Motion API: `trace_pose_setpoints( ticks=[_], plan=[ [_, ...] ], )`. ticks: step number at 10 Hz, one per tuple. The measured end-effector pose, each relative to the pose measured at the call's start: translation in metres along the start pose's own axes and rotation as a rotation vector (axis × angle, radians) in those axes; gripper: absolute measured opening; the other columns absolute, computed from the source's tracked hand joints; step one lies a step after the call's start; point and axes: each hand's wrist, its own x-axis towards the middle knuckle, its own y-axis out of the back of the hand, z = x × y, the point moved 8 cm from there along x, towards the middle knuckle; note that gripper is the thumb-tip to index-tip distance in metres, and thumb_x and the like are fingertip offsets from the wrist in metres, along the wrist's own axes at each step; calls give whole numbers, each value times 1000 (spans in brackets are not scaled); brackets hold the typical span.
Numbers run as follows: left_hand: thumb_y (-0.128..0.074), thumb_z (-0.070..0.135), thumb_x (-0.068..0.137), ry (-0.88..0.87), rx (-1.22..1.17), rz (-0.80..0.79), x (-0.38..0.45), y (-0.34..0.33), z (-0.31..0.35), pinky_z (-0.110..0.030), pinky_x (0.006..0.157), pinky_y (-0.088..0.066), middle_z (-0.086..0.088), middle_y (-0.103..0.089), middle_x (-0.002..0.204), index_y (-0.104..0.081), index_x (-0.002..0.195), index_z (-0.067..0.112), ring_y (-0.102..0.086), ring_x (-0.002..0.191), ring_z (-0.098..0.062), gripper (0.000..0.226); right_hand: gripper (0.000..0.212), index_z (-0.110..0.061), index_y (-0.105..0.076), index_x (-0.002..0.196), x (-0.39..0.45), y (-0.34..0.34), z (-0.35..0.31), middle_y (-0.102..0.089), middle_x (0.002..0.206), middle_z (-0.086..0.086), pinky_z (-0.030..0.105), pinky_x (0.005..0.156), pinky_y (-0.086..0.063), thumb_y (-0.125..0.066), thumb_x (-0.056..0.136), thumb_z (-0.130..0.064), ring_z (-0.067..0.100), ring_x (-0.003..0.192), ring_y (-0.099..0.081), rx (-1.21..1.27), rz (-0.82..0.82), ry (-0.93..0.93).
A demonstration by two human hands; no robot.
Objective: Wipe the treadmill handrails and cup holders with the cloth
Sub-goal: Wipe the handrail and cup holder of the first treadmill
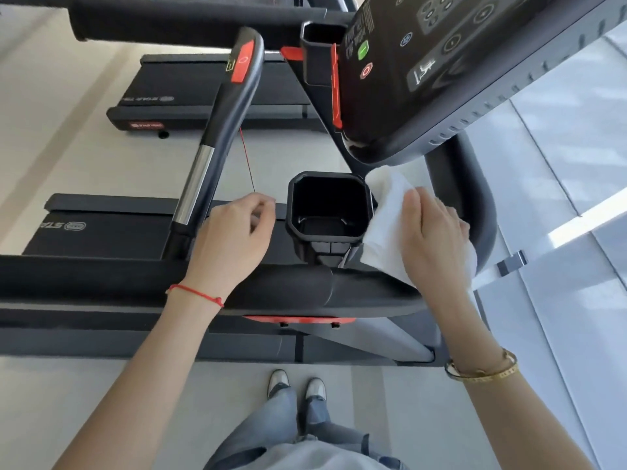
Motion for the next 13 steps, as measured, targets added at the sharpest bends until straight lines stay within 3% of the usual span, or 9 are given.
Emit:
trace_pose_setpoints(
  ticks=[2, 3, 4, 6, 8, 9, 10, 11, 13],
  plan=[
    [-39, 34, 103, -10, -46, -136, 40, -21, 8, -24, 92, -44, 2, -64, 127, -53, 138, 21, -57, 102, -4, 40, 38, -21, -42, 111, 6, -45, 2, -50, 95, -6, 39, 82, -32, -24, 93, -49, 28, 91, -45, -78, -501, 9],
    [-41, 32, 103, -32, -65, -193, 50, -31, 9, -27, 99, -44, 4, -60, 134, -48, 142, 20, -56, 107, -2, 42, 52, -21, -39, 121, 3, -52, 2, -57, 95, 0, 48, 80, -47, -26, 88, -60, 28, 84, -57, -143, -532, 97],
    [-44, 31, 102, -48, -85, -205, 50, -37, 7, -32, 102, -47, 4, -62, 131, -50, 142, 21, -58, 117, -9, 41, 43, -21, -38, 117, 14, -59, 3, -58, 86, 0, 48, 77, -49, -29, 94, -56, 28, 80, -59, -120, -502, 72],
    [-45, 38, 100, -41, -169, -203, 43, -40, -2, -17, 86, -47, 14, -66, 108, -56, 133, 26, -61, 96, 4, 38, 35, -15, -39, 124, 49, -76, -11, -54, 87, 1, 35, 71, -44, -33, 102, -41, 25, 77, -54, -81, -462, 101],
    [-47, 40, 98, -22, -197, -195, 43, -42, -6, 1, 73, -41, 30, -58, 87, -62, 127, 24, -57, 86, 20, 37, 13, -29, -33, 107, 25, -67, 8, -50, 75, -10, 9, 54, -34, -32, 103, -41, 5, 61, -47, 32, -456, -4],
    [-48, 39, 98, -23, -196, -189, 43, -41, -6, 3, 71, -39, 31, -58, 82, -65, 122, 22, -57, 86, 19, 34, 57, -11, -41, 104, 31, -68, -11, -34, 73, 0, 20, 66, -48, 14, 95, 4, 18, 58, -38, -165, -588, 31],
    [-47, 41, 98, -14, -181, -199, 41, -41, -7, -4, 69, -44, 24, -64, 78, -69, 112, 22, -62, 79, 5, 32, 26, -4, -45, 107, 54, -71, -17, -39, 76, 0, 34, 70, -46, -20, 101, -1, 23, 69, -44, -43, -484, 122],
    [-47, 41, 99, -2, -179, -208, 40, -41, -7, -14, 62, -45, 17, -63, 66, -71, 107, 22, -60, 65, -1, 32, 34, -10, -36, 132, 62, -78, -34, -52, 115, 8, 44, 89, -42, -35, 102, -24, 28, 108, -48, -186, -475, 339],
    [-47, 41, 99, 1, -183, -213, 41, -42, -6, -20, 61, -47, 13, -62, 65, -70, 104, 22, -59, 61, -6, 31, 37, -18, -40, 139, 64, -79, -41, -51, 136, 4, 39, 85, -44, -41, 103, -25, 28, 110, -54, -131, -488, 376]
  ],
)
